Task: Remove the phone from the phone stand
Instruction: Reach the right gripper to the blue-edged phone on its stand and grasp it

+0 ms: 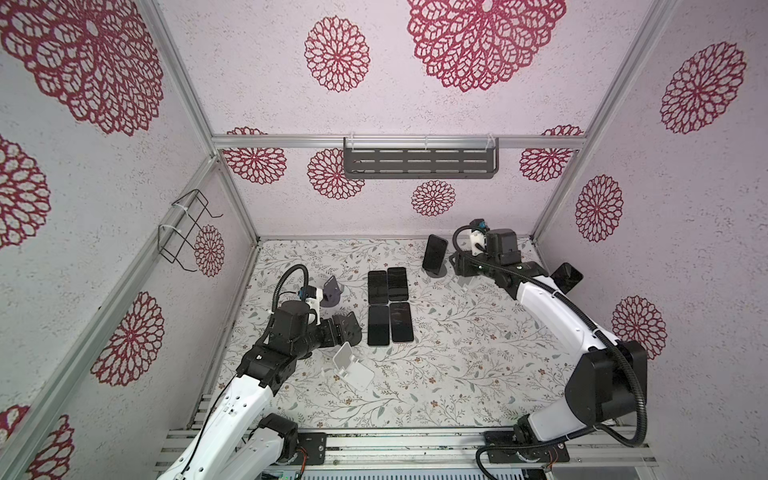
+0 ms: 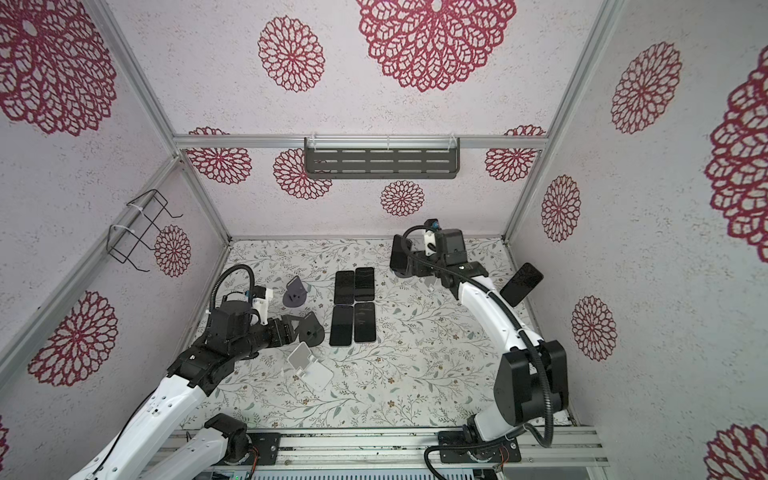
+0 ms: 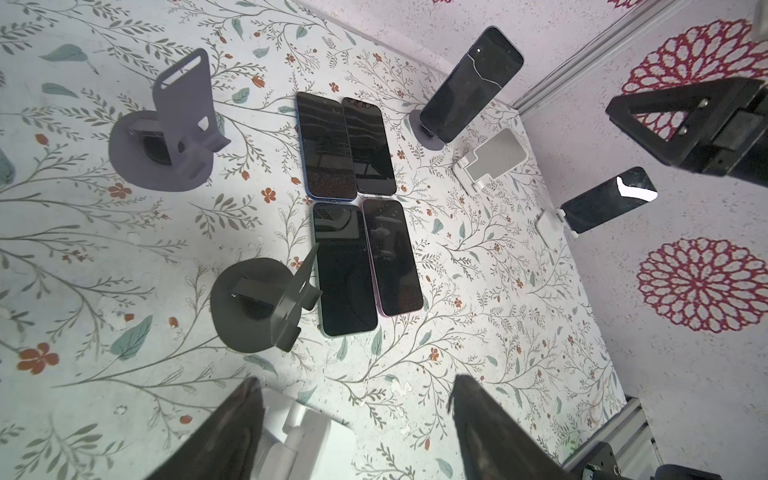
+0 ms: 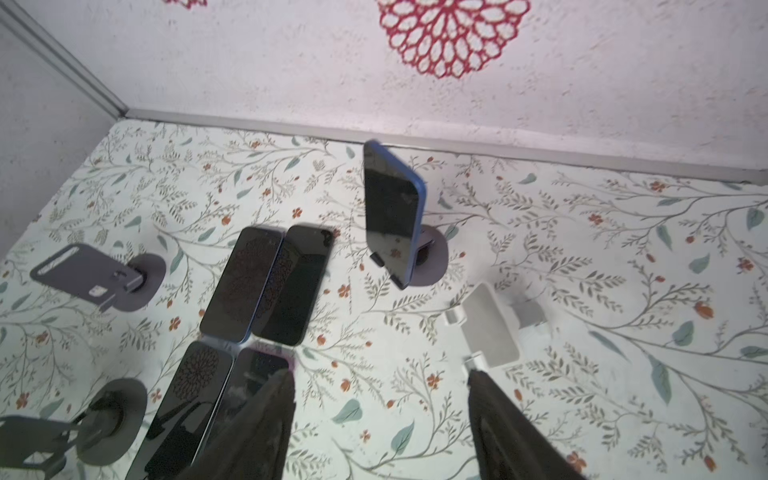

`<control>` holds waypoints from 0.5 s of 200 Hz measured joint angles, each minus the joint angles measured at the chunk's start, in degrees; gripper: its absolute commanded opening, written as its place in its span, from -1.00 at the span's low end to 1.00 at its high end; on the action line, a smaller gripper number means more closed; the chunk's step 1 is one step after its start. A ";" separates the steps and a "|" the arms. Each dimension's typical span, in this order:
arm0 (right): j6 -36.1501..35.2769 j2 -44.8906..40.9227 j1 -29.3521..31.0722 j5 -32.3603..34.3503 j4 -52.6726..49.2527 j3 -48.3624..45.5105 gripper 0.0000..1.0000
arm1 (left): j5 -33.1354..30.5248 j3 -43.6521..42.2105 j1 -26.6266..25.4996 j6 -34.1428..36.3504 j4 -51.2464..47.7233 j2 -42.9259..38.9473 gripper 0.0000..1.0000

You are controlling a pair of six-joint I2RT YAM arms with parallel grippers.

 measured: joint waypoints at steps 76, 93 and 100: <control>-9.53 19.45 -2.67 -10.67 -1.16 16.20 0.34 | 3.15 -0.87 0.00 1.22 2.19 0.13 0.62; -10.19 22.86 -3.45 -12.44 -1.42 19.82 0.36 | 3.21 -1.60 0.00 1.33 2.16 0.11 0.62; -10.32 24.20 -3.87 -13.11 -1.66 21.42 0.36 | 3.26 -1.90 0.00 1.33 2.16 0.09 0.62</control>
